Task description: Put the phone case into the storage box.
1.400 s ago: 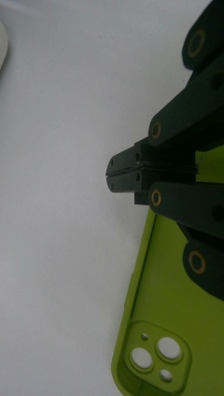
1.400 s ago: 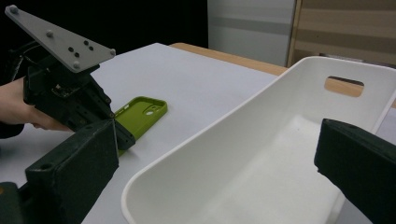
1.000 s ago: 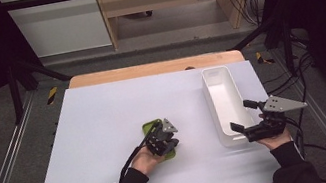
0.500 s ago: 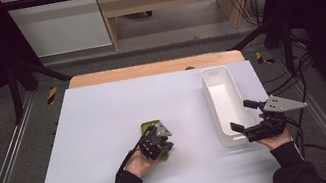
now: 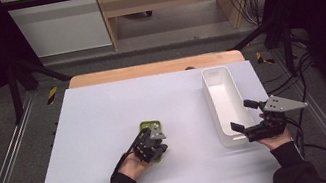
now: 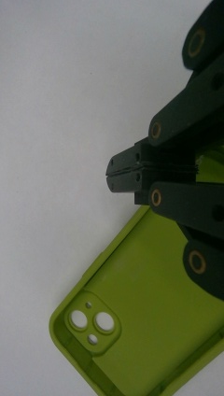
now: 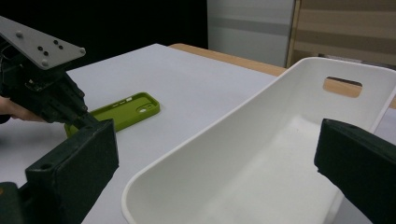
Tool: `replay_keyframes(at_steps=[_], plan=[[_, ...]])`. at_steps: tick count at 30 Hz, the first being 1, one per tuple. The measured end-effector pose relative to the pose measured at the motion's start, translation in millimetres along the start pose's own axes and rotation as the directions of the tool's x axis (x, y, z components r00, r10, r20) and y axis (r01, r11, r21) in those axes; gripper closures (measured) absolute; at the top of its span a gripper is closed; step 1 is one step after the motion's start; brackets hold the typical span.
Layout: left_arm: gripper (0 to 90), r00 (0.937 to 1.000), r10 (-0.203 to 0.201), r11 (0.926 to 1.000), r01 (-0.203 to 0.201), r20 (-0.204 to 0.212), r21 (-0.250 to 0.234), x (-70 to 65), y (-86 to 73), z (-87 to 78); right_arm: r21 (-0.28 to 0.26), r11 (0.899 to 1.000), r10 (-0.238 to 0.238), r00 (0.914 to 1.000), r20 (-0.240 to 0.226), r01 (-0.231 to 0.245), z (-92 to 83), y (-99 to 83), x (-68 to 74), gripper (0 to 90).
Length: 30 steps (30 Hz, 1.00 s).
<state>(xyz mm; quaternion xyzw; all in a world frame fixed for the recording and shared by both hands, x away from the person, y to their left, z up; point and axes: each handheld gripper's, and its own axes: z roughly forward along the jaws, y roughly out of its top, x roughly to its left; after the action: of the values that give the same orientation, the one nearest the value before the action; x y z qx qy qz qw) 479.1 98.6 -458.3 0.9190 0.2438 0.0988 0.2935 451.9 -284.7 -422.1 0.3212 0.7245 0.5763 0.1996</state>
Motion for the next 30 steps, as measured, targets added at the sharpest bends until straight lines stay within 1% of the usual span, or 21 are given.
replay_keyframes(at_steps=[6,9,11,19,26,30], plan=[[89.6,1.0,0.001,1.0,-0.001,-0.008,0.01,1.0,-5.2,-3.5,-0.001,1.0,0.0,1.0,0.0,0.0,-0.1,0.1,0.2,0.0],[89.6,0.9998,0.012,0.9995,-0.012,-0.018,0.03,0.2,-8.9,-4.1,-0.004,1.0,0.001,1.0,-0.001,-0.001,-0.7,0.6,0.1,0.0],[89.6,0.9997,0.011,0.9992,-0.01,-0.021,0.038,0.8,-11.8,-4.1,-0.004,1.0,0.001,1.0,0.0,-0.001,-1.0,0.8,0.1,0.0],[89.6,0.9997,-0.008,0.9993,0.009,-0.025,0.038,6.1,-19.1,-9.2,-0.003,1.0,0.0,1.0,0.0,0.0,-1.0,0.9,0.2,0.0],[89.6,0.9992,-0.027,0.9992,0.028,-0.03,0.028,11.8,-24.7,-14.5,-0.005,1.0,0.0,1.0,-0.001,0.0,-1.3,1.0,0.1,0.0],[89.6,0.9991,-0.032,0.9992,0.033,-0.029,0.024,13.1,-25.6,-16.1,-0.003,1.0,0.0,1.0,0.0,0.0,-1.2,0.9,0.2,0.0]])
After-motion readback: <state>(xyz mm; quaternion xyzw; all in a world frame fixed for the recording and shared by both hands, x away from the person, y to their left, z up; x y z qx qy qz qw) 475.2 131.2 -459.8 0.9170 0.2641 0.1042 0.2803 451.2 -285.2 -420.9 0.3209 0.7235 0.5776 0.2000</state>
